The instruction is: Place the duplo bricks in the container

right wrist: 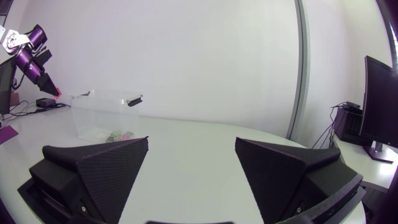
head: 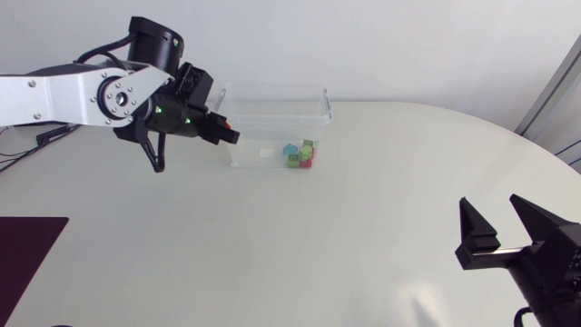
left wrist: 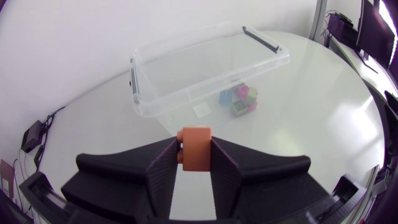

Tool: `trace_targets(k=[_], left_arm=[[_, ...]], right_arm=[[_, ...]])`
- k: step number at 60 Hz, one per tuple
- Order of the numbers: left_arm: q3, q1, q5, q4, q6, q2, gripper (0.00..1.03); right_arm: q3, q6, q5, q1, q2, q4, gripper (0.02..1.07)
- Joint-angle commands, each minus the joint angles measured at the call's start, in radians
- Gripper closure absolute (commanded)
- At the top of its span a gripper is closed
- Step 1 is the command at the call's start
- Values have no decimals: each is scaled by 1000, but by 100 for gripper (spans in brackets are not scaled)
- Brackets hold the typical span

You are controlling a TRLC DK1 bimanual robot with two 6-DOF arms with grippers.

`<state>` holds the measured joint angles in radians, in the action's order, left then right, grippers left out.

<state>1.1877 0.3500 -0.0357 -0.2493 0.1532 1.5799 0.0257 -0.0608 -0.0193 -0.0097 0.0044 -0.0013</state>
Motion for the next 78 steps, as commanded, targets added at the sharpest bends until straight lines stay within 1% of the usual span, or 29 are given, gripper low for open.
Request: trace_targets(k=[1, 21, 43, 59, 64, 65, 66, 68, 69, 70, 71, 72, 78], left_arm=[[38, 3, 0, 30, -40, -24, 78], [44, 4, -1, 251, -70, -1, 78], [236, 33, -38, 269, -69, 216, 78], [397, 40, -125, 294, -55, 382, 78], [424, 41, -127, 294, -58, 402, 76], [429, 40, -130, 294, -60, 407, 75], [434, 41, -135, 294, -60, 411, 67], [443, 43, -135, 289, -52, 420, 45], [449, 46, -136, 280, -41, 423, 27], [454, 47, -138, 275, -32, 430, 14], [454, 47, -141, 272, -23, 433, 6], [455, 47, -144, 272, -17, 434, 3], [458, 41, -147, 274, -15, 437, 3]], right_arm=[[-26, -19, -2, -10, -7, -9, 6], [-26, -19, -2, -10, -7, -9, 6], [-26, -19, -2, -10, -9, -9, 6], [-26, -19, -2, -10, -7, -9, 6], [-26, -19, -2, -10, -9, -9, 6], [-26, -19, -2, -10, -9, -9, 6], [-26, -19, -2, -10, -7, -9, 6], [-26, -19, -2, -10, -7, -9, 6], [-26, -19, -2, -10, -7, -9, 6], [-26, -19, -2, -10, -7, -9, 6], [-26, -19, -2, -10, -9, -9, 6], [-26, -19, -2, -10, -7, -9, 6], [-26, -19, -2, -10, -9, -9, 6]])
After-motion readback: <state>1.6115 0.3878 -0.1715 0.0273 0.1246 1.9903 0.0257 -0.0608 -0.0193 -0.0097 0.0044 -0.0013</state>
